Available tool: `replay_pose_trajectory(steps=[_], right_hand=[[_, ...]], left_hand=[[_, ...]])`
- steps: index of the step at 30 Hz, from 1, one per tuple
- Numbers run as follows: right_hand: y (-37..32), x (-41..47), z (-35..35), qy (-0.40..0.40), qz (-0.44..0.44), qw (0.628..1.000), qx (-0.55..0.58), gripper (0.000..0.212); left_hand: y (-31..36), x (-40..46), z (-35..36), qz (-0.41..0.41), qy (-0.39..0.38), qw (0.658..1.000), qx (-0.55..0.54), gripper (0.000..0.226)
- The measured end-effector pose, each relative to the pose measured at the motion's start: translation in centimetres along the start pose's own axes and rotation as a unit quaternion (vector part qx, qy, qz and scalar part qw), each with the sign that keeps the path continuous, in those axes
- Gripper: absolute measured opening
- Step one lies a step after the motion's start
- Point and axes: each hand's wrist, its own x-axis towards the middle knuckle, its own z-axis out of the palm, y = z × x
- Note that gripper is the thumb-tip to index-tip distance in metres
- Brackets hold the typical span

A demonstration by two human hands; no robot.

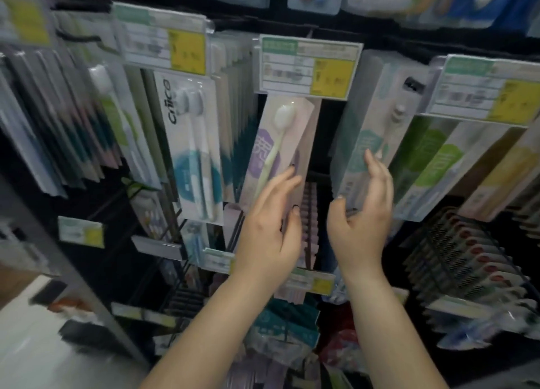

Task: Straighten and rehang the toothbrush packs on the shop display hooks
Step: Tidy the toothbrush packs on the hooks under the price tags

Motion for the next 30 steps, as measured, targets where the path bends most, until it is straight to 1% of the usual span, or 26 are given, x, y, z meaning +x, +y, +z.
replay_pose_trajectory(steps=[2,5,8,10,14,16,20,27,30], right_hand=[[-0.4,-0.5,0.7,-0.023,0.003,1.0,0.009,0.056],[-1.2,-1.3,1.8,-0.06,0.046,0.997,0.017,0.056],[-1.8,-1.7,2.7,-0.084,0.083,0.992,0.035,0.052],[-2.0,-1.7,3.2,-0.08,0.099,0.991,0.048,0.046],[-2.2,-1.6,3.8,-0.057,0.148,0.986,0.049,0.038],[-2.1,-1.5,4.1,-0.051,0.165,0.984,0.053,0.034],[-1.8,-1.7,4.6,-0.034,0.166,0.984,0.057,0.021],[-2.2,-2.5,4.9,-0.021,0.178,0.982,0.066,0.021],[-2.5,-2.4,4.8,-0.028,0.185,0.98,0.065,0.023]], left_hand=[[-0.1,-0.3,-0.6,0.009,-0.009,1.0,-0.006,0.042],[-0.4,-0.9,-1.4,0.012,-0.024,1.0,-0.012,0.042],[-1.2,-1.1,-2.2,-0.012,-0.035,0.999,-0.021,0.043],[-1.6,-1.0,-2.7,-0.037,-0.043,0.998,-0.016,0.044],[-2.1,-0.4,-3.3,-0.107,-0.093,0.99,-0.02,0.046],[-2.2,-0.3,-3.3,-0.123,-0.113,0.986,-0.019,0.047],[-2.6,-0.4,-3.2,-0.103,-0.129,0.986,-0.03,0.046],[-3.6,-0.9,-3.0,-0.082,-0.14,0.984,-0.07,0.042],[-3.9,-0.4,-3.1,-0.08,-0.144,0.984,-0.072,0.042]])
